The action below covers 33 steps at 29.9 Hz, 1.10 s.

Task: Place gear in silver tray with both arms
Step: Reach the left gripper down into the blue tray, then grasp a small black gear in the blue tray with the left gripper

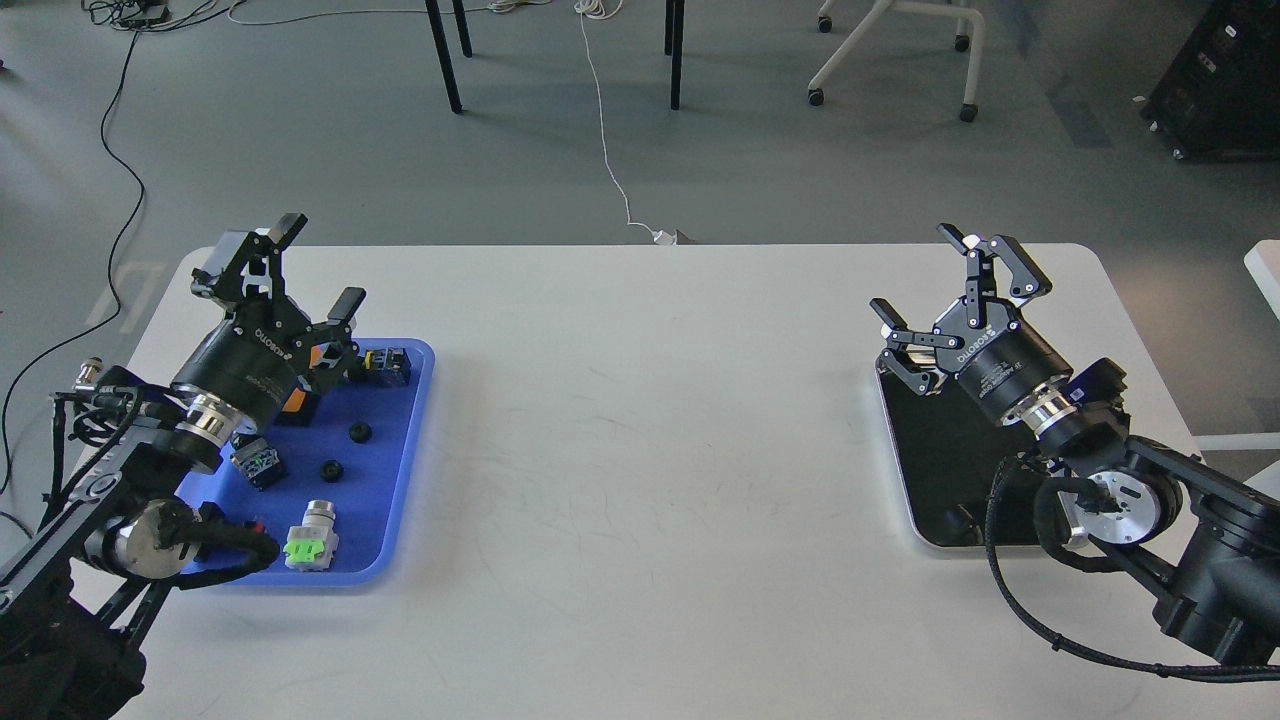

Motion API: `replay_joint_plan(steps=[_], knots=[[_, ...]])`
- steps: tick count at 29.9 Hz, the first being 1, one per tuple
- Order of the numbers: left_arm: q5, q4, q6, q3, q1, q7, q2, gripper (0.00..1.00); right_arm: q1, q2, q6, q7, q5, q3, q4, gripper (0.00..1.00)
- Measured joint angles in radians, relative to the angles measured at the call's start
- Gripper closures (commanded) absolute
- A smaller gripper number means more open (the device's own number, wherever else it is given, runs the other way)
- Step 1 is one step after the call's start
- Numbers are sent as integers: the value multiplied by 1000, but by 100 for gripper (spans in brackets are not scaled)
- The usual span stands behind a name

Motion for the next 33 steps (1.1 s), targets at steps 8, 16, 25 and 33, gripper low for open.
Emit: replay_joint_plan(steps=[8, 16, 25, 33], knots=[[-4, 2, -9, 2, -15, 0, 12, 2, 8, 2, 0, 0, 0, 0, 0, 1], [152, 40, -81, 74, -129, -48, 139, 2, 22, 2, 0, 0, 0, 0, -4, 1], [884, 6, -196, 364, -350, -199, 324, 3, 22, -2, 0, 0, 0, 0, -6, 1], [1464, 2, -118, 643, -494, -200, 379, 13, 22, -2, 0, 0, 0, 0, -6, 1]])
